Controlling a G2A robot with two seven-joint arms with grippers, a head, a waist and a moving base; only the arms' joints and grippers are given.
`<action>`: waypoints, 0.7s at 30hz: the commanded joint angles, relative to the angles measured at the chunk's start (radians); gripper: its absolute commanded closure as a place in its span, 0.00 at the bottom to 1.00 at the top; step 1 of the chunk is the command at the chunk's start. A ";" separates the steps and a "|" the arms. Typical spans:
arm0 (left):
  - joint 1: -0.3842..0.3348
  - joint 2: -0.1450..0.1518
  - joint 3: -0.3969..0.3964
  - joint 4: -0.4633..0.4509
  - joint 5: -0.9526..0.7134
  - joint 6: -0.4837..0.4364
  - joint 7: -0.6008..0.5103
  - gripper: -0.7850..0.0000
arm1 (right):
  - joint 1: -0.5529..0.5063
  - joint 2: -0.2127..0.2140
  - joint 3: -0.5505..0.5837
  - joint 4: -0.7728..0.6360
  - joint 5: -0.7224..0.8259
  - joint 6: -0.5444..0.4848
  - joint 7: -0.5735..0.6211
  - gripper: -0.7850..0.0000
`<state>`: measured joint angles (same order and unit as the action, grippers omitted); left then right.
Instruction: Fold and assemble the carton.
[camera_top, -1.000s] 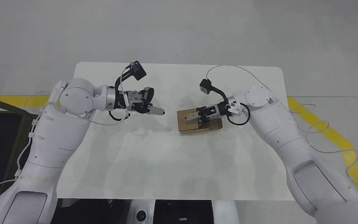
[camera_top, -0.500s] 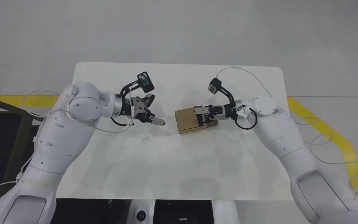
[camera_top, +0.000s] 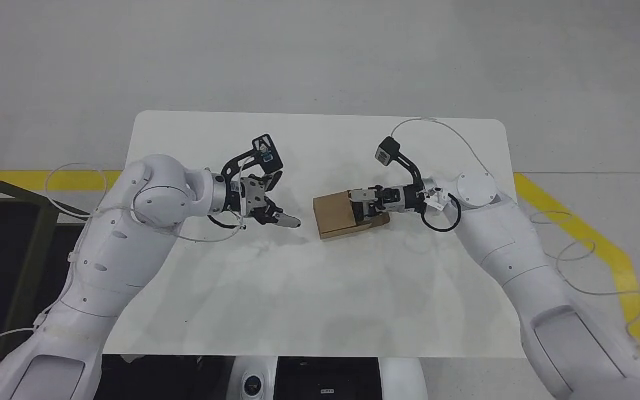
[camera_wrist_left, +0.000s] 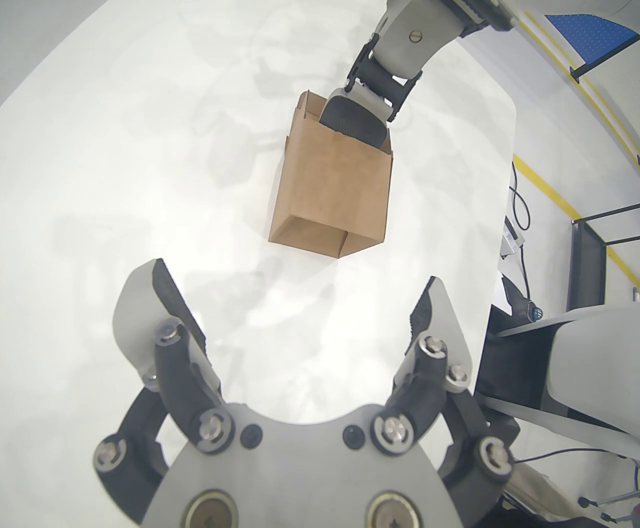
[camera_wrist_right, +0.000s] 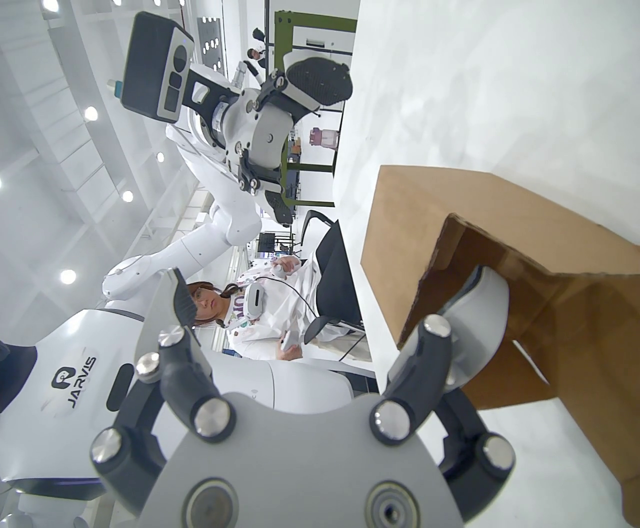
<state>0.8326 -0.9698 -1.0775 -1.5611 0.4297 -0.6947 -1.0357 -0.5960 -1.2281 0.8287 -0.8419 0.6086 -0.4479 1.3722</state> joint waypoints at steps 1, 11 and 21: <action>0.000 0.000 0.000 0.000 0.000 0.000 0.000 0.00 | 0.000 0.000 0.000 0.000 0.000 0.000 0.000 0.00; 0.017 -0.004 0.020 0.012 0.132 -0.009 0.128 0.00 | -0.018 0.001 0.002 -0.020 -0.005 0.005 -0.025 0.00; 0.083 -0.016 0.037 0.098 0.365 -0.185 0.541 0.00 | -0.051 0.003 0.024 -0.031 0.048 -0.004 -0.004 0.00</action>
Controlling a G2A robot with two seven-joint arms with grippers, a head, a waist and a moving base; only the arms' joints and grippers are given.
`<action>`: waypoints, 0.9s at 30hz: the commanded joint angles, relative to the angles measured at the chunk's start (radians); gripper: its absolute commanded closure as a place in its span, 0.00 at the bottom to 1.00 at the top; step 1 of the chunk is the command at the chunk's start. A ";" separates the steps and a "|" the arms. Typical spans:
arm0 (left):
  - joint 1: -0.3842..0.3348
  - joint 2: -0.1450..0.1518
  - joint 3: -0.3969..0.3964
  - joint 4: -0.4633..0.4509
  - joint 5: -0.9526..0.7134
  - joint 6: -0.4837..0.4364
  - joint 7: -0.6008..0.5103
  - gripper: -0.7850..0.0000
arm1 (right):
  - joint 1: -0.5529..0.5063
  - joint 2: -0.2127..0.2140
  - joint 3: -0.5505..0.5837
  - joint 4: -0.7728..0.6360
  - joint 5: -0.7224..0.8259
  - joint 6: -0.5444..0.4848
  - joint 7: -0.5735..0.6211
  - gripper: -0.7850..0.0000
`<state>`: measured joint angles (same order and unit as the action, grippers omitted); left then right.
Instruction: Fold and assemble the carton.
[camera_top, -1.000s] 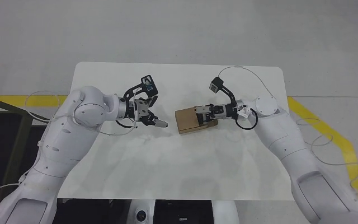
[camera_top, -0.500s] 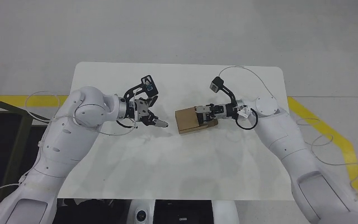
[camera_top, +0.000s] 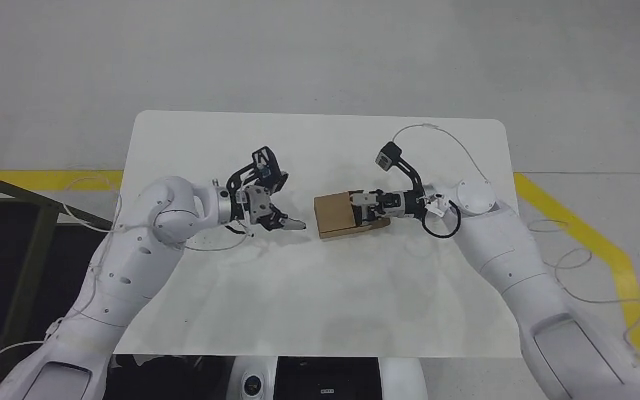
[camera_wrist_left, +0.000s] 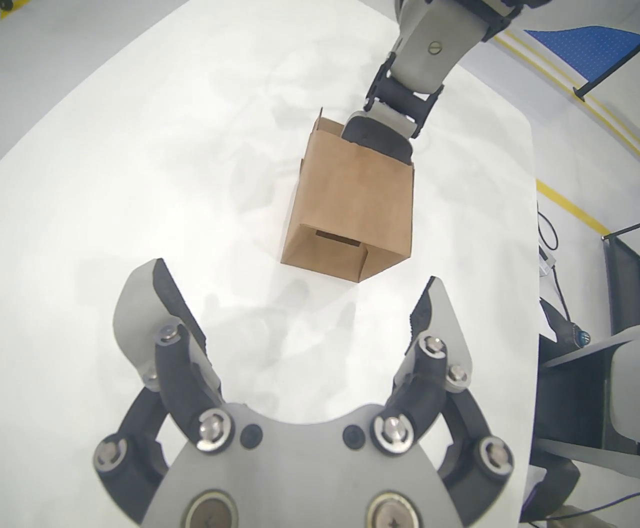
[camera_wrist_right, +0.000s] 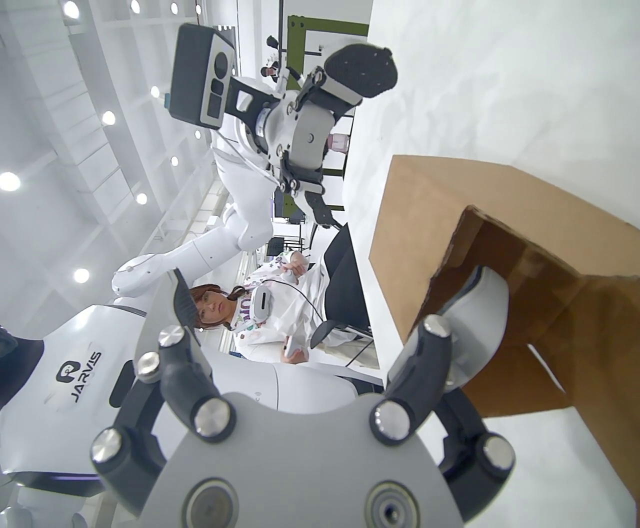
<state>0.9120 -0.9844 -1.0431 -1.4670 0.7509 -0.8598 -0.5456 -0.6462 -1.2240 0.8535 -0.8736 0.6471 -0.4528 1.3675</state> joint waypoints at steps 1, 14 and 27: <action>0.009 -0.003 0.003 0.009 0.081 -0.028 0.098 0.00 | -0.002 -0.002 -0.001 0.004 0.018 0.001 0.001 0.00; 0.023 -0.031 0.082 0.106 0.535 -0.043 0.606 0.00 | -0.002 -0.032 -0.021 0.072 0.158 0.017 0.018 0.00; -0.059 -0.070 0.172 0.195 0.606 -0.059 0.701 0.00 | 0.004 -0.065 -0.050 0.111 0.141 -0.008 -0.008 0.00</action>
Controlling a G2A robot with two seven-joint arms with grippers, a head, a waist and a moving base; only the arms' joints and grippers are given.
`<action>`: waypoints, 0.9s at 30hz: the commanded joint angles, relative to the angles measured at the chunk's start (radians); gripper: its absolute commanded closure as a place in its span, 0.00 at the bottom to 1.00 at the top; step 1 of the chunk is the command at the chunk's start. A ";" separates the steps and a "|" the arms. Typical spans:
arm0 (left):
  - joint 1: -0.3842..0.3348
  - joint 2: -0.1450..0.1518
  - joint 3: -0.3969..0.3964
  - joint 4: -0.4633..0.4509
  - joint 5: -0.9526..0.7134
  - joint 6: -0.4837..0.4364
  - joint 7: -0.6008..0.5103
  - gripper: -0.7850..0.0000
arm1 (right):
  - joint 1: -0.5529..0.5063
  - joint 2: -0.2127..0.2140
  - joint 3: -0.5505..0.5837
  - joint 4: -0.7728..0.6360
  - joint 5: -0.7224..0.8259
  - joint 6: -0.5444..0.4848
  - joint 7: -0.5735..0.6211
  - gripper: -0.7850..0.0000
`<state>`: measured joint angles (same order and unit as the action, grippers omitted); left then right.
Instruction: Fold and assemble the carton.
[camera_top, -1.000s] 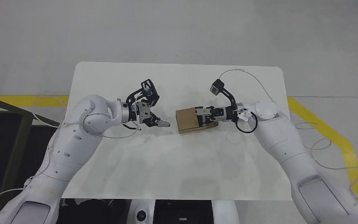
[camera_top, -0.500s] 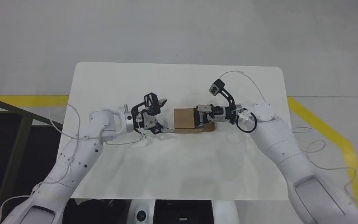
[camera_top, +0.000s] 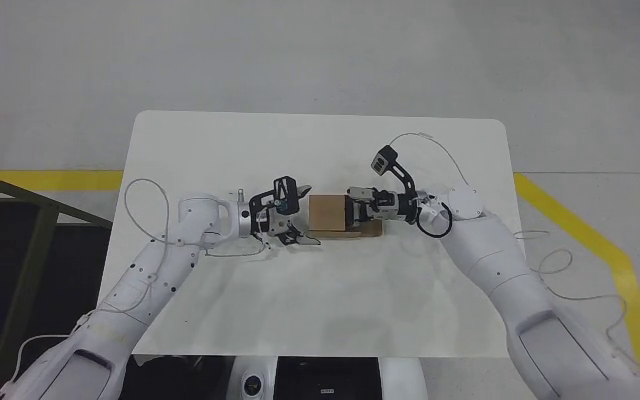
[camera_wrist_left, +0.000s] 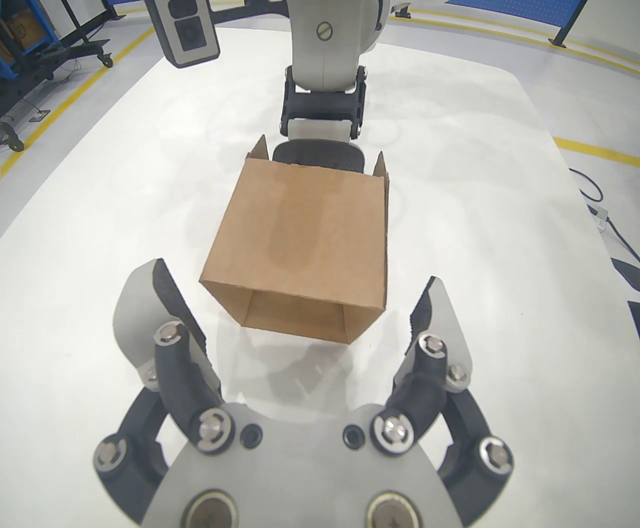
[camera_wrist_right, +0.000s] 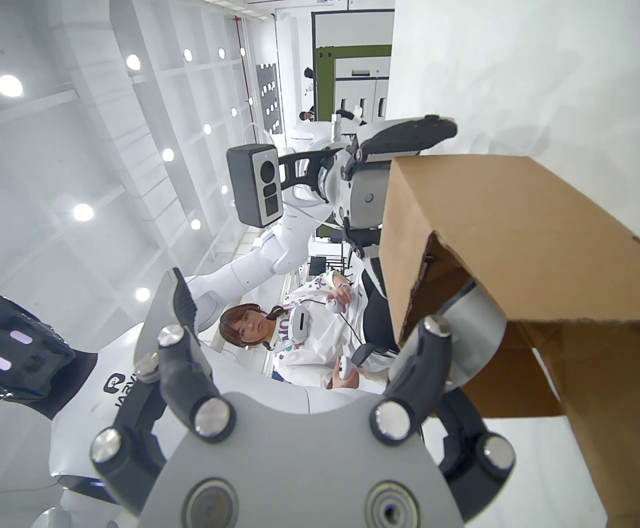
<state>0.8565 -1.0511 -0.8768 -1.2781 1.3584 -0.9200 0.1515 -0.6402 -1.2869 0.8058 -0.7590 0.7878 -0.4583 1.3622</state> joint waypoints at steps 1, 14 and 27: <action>-0.008 -0.006 0.011 0.011 -0.002 0.002 0.007 0.00 | -0.004 -0.004 -0.005 -0.003 0.000 -0.005 -0.005 0.00; -0.042 -0.038 0.064 0.097 -0.025 -0.015 0.018 0.00 | -0.003 -0.031 -0.027 -0.009 0.009 -0.024 -0.024 0.00; -0.056 -0.049 0.063 0.140 -0.029 -0.040 0.037 0.00 | 0.024 -0.054 -0.044 0.034 -0.002 -0.016 -0.016 0.00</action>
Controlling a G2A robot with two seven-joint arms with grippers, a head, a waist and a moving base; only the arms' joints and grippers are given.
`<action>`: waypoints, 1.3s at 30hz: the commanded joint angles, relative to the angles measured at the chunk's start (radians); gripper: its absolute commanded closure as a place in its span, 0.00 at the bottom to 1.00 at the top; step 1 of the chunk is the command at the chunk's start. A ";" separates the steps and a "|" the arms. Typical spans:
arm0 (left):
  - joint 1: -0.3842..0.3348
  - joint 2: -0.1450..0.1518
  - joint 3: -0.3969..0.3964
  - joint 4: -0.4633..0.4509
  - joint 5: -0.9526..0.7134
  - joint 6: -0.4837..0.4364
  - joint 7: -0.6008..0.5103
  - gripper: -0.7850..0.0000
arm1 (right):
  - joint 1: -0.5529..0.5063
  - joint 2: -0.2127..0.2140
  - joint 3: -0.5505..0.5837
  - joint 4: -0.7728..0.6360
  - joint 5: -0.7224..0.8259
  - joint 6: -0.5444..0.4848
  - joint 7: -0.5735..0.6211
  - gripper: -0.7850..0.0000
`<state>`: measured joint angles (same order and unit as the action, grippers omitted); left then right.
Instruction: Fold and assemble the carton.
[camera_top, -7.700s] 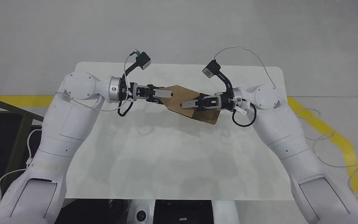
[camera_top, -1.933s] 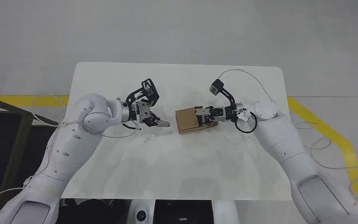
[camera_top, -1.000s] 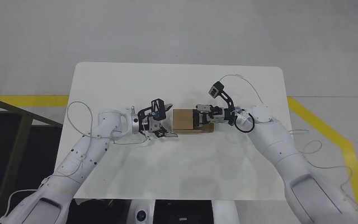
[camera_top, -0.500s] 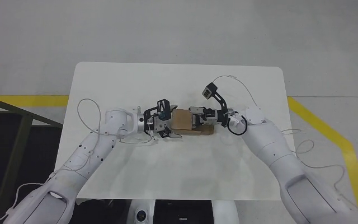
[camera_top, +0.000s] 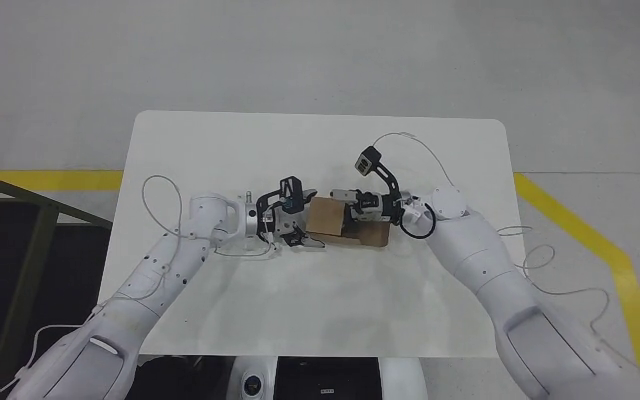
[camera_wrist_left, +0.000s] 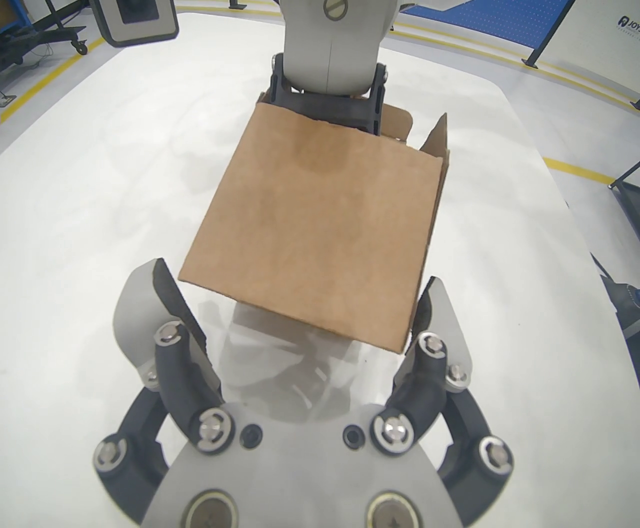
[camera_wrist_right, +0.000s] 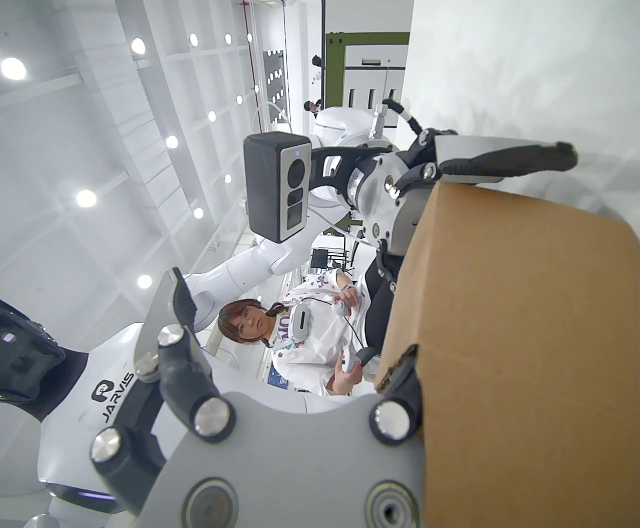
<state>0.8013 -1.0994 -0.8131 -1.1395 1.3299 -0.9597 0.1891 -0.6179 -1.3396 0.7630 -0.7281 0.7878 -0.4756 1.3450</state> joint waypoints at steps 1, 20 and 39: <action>0.000 -0.001 0.000 0.002 -0.001 -0.001 -0.001 0.00 | 0.004 -0.002 -0.003 0.008 -0.006 0.005 0.005 0.00; 0.025 0.019 -0.065 -0.009 0.060 -0.004 0.011 0.00 | 0.007 0.028 0.037 0.018 -0.057 0.035 0.035 0.00; 0.069 0.026 -0.083 -0.126 0.011 -0.027 -0.083 0.00 | -0.066 0.038 0.079 -0.083 0.048 0.032 0.032 0.00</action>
<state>0.8722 -1.0718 -0.9007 -1.2661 1.3454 -0.9863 0.1139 -0.6821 -1.3022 0.8385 -0.8042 0.8372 -0.4447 1.3758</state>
